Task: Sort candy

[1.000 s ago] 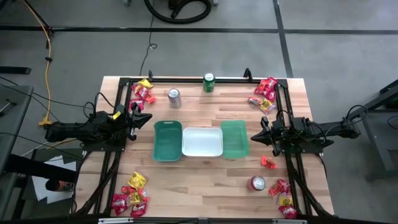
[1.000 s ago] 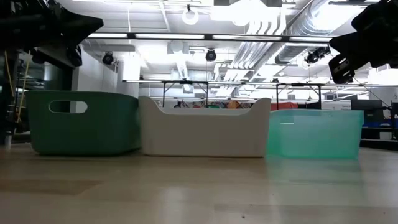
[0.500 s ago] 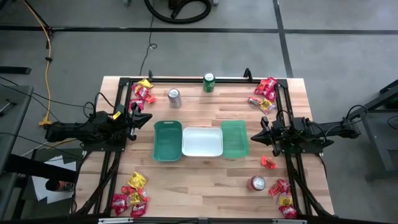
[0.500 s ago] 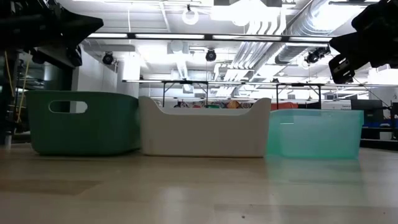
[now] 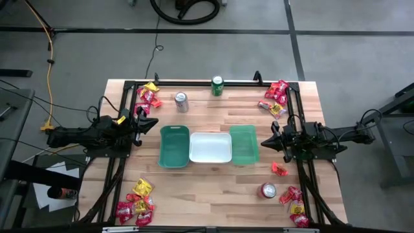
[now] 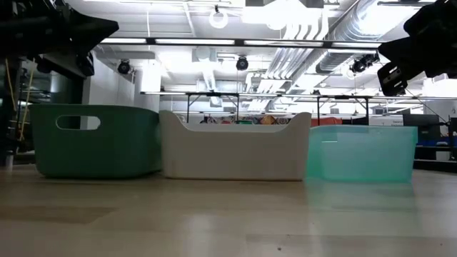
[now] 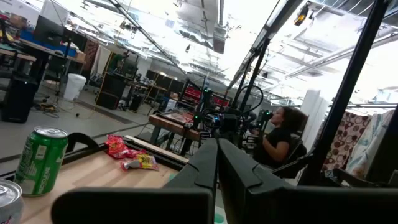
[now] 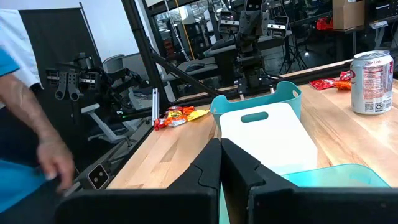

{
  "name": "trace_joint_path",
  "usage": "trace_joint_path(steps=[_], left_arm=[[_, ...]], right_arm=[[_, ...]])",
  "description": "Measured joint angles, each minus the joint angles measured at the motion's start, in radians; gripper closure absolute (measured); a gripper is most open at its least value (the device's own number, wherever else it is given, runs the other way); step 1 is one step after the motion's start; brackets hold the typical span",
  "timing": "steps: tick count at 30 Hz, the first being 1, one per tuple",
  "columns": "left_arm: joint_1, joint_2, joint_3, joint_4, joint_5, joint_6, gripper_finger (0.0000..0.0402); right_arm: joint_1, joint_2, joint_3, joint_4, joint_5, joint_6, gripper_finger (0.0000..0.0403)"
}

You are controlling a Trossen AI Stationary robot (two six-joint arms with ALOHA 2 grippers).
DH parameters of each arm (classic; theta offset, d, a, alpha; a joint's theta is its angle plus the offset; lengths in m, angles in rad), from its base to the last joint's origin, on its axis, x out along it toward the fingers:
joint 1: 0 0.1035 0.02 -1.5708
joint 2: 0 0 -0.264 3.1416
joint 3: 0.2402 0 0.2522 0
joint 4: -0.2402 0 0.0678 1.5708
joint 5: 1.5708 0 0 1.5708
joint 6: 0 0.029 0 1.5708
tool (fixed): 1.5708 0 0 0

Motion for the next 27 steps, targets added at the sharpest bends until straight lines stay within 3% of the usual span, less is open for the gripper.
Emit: trace_joint_path(steps=[4, 9, 15, 19, 22, 27], left_arm=[[0.0, 0.0, 0.0, 0.0, 0.0, 0.0, 0.0401], [0.0, 0.0, 0.0, 0.0, 0.0, 0.0, 0.0401], [0.0, 0.0, 0.0, 0.0, 0.0, 0.0, 0.0401], [0.0, 0.0, 0.0, 0.0, 0.0, 0.0, 0.0401], [0.0, 0.0, 0.0, 0.0, 0.0, 0.0, 0.0401], [0.0, 0.0, 0.0, 0.0, 0.0, 0.0, 0.0401]], right_arm=[[0.0, 0.0, 0.0, 0.019, 0.086, 0.018, 0.0402], [0.0, 0.0, 0.0, 0.178, 0.11, 0.372, 0.0402], [-0.001, 0.006, 0.0, 0.364, 0.392, 0.601, 0.0402], [-0.001, 0.069, 0.076, 0.399, 0.307, 0.56, 0.04], [-0.001, 0.142, 0.245, 0.15, 0.223, 0.482, 0.0386], [0.002, 0.357, 0.575, -0.616, 0.156, 0.394, 0.0331]])
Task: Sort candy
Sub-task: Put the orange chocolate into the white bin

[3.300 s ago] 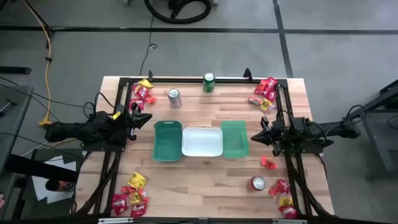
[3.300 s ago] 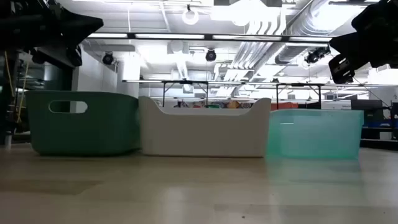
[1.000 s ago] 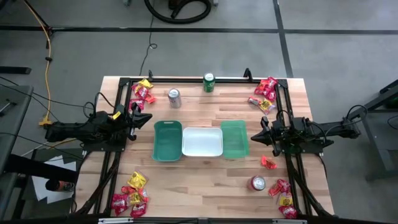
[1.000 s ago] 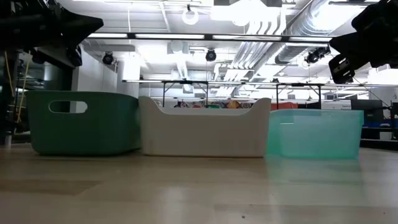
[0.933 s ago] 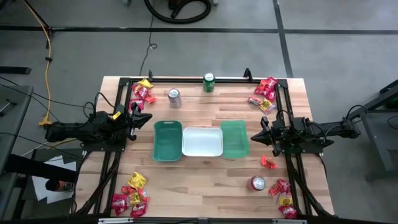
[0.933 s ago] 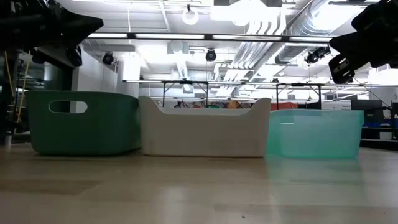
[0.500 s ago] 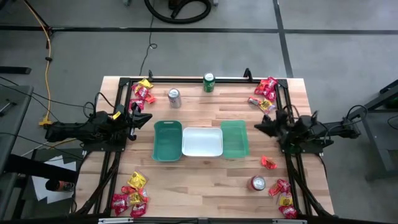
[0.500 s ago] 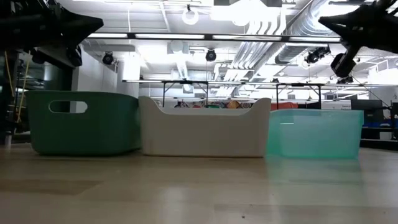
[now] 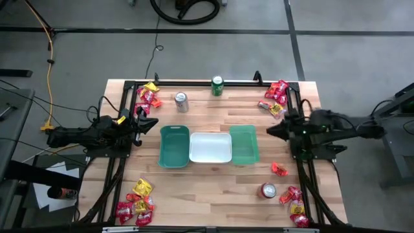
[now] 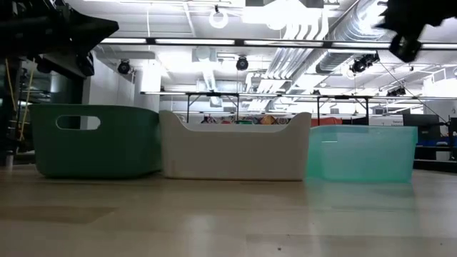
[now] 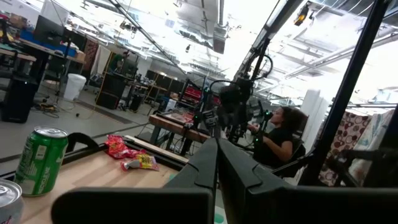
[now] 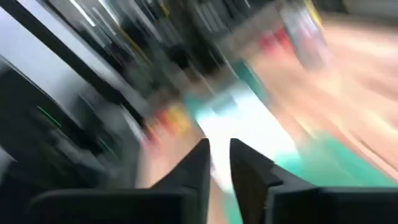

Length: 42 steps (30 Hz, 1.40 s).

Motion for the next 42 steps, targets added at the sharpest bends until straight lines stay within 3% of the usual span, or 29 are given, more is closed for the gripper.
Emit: trace_joint_path(steps=[4, 7, 10, 16, 21, 32, 42], left_arm=[[0.0, 0.0, 0.0, 0.0, 0.0, 0.0, 0.0401], [0.0, 0.0, 0.0, 0.0, 0.0, 0.0, 0.0401], [0.0, 0.0, 0.0, 0.0, 0.0, 0.0, 0.0401], [0.0, 0.0, 0.0, 0.0, 0.0, 0.0, 0.0401], [0.0, 0.0, 0.0, 0.0, 0.0, 0.0, 0.0401], [0.0, 0.0, 0.0, 0.0, 0.0, 0.0, 0.0401], [0.0, 0.0, 0.0, 0.0, 0.0, 0.0, 0.0401]], right_arm=[[0.027, 0.179, 0.116, -0.37, -0.178, 0.05, 0.0281], [0.066, 0.269, 0.115, -0.496, -0.283, 0.136, 0.0256], [0.111, 0.336, 0.078, -0.558, -0.3, 0.27, 0.0243], [0.171, 0.448, 0.032, -0.454, -0.273, 0.484, 0.0241], [0.198, 0.558, 0.029, -0.384, -0.272, 0.559, 0.0246], [0.201, 0.844, 0.029, -0.303, -0.32, 0.486, 0.0248], [0.225, 0.968, 0.029, -0.258, -0.32, 0.351, 0.0248]])
